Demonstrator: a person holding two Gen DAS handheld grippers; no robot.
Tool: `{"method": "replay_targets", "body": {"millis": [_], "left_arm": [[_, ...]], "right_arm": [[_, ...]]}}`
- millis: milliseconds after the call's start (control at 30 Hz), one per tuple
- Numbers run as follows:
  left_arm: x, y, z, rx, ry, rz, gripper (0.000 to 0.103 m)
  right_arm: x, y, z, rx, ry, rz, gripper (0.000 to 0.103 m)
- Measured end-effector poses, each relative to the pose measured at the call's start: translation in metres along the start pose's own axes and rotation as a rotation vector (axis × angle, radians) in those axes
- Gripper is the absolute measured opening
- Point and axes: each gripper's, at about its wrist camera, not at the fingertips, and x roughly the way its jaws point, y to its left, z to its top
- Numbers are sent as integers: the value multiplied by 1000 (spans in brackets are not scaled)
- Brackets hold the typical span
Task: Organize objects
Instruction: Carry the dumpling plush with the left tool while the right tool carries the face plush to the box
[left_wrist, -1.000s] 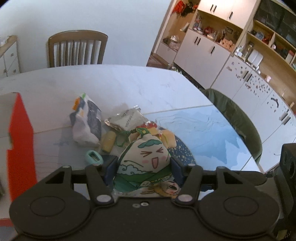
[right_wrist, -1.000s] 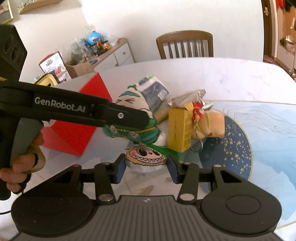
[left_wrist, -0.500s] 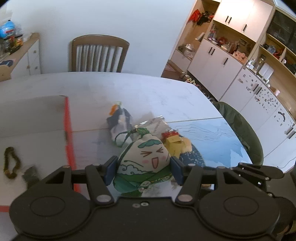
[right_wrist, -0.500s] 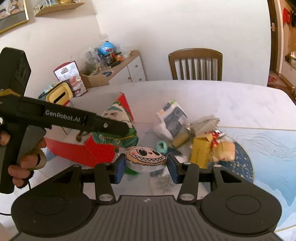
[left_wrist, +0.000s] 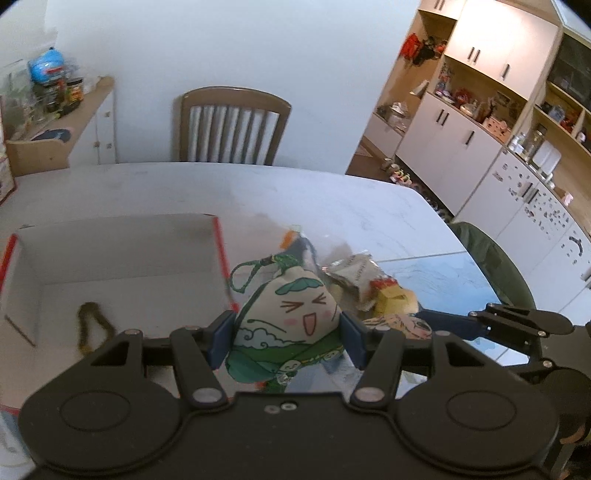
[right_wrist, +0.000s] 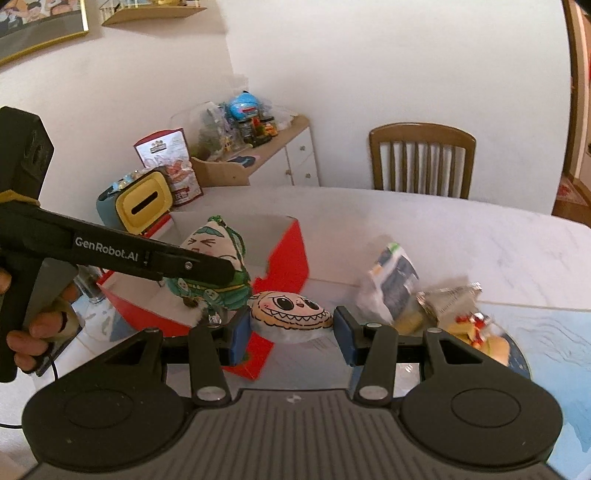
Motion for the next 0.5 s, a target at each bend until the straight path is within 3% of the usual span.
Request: {"method": "replay_targets", "body": {"millis": [500], "left_arm": [[-35,69,22,-9,-45,89,60]], "right_arm": [[53,52,32,-61,12,23,47]]}}
